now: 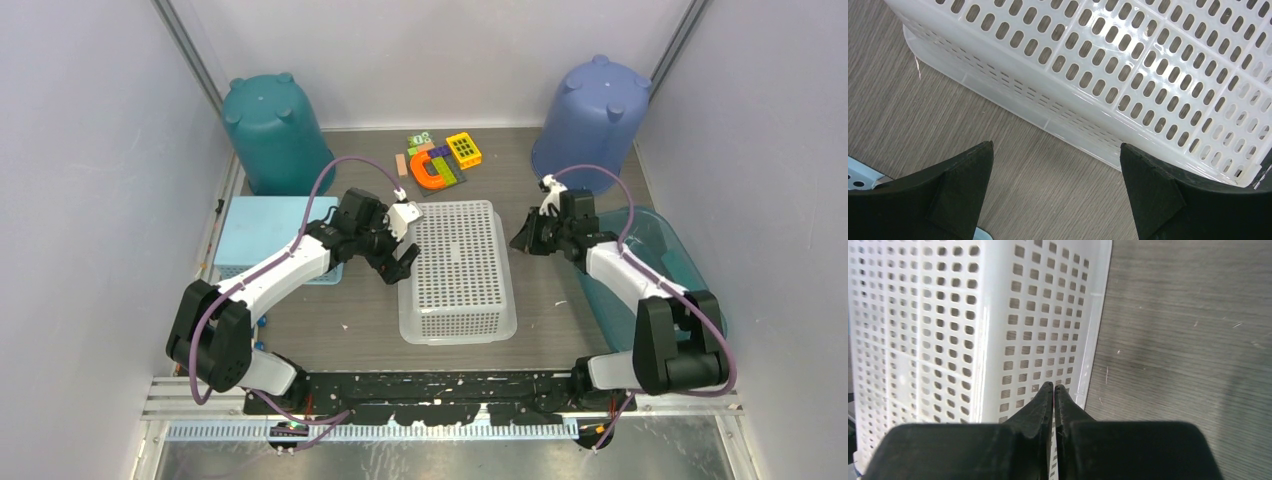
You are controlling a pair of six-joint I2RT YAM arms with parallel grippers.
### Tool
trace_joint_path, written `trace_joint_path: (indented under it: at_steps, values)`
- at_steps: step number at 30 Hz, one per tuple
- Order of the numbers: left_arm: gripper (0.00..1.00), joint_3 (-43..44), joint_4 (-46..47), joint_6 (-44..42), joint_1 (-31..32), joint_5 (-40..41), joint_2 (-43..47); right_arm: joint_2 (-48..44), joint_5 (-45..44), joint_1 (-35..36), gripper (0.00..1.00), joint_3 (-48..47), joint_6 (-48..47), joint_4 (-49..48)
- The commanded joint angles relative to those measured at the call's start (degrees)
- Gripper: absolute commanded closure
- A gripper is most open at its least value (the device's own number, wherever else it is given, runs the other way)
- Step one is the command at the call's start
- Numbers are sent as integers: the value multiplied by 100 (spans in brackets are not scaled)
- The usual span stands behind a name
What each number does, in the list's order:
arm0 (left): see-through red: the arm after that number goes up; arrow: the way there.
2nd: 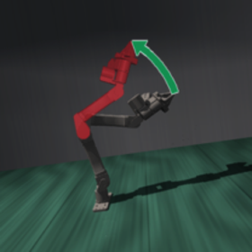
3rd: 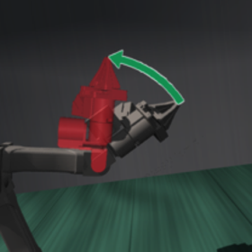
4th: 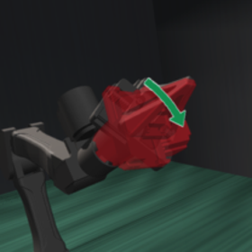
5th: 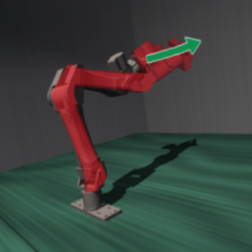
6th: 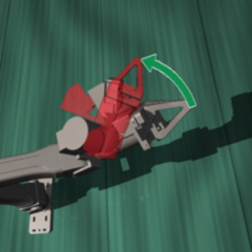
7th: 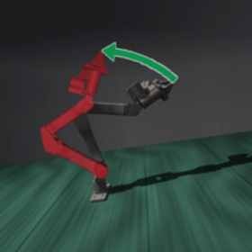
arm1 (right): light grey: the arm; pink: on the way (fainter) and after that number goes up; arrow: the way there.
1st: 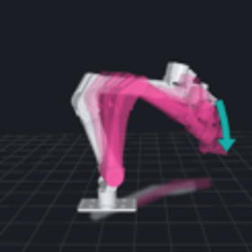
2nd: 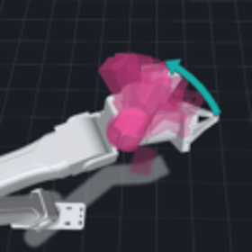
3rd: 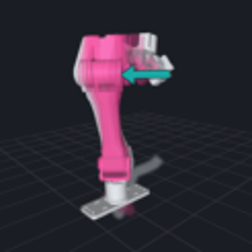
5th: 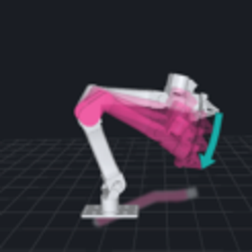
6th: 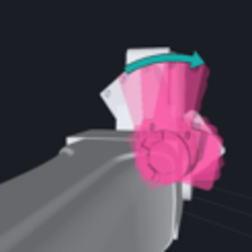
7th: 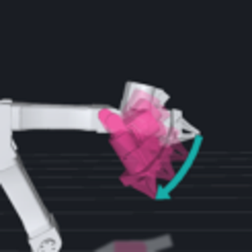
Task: Turn the large container upside down
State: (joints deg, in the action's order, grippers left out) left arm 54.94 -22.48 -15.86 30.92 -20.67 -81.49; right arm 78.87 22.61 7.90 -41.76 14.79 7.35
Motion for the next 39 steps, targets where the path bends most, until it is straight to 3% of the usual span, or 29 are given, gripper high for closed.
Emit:
trace_joint_path:
  at_steps: [1, 8, 17, 23, 33, 39]
  values:
    - [1, -13, 281, 47, 20, -139, 77, -502, 153, -223, 88, -365, -172, 6]
    - [1, -41, 281, 53, 20, -148, 141, -1080, 58, -506, 72, -648, -571, 507]
    - [1, -62, 275, 65, 17, -146, 186, -952, -1388, -526, 40, -2095, -2077, 2938]
    - [1, -54, 294, 65, 20, -152, 138, -1124, -2136, -526, 24, -1942, -2982, 3793]
    - [1, -84, 295, 65, 19, -97, 215, -905, -2243, -526, 21, -1188, -3352, 4078]
    - [1, -88, 297, 61, 20, -104, 229, -599, -2244, -526, 29, -866, -3392, 3944]
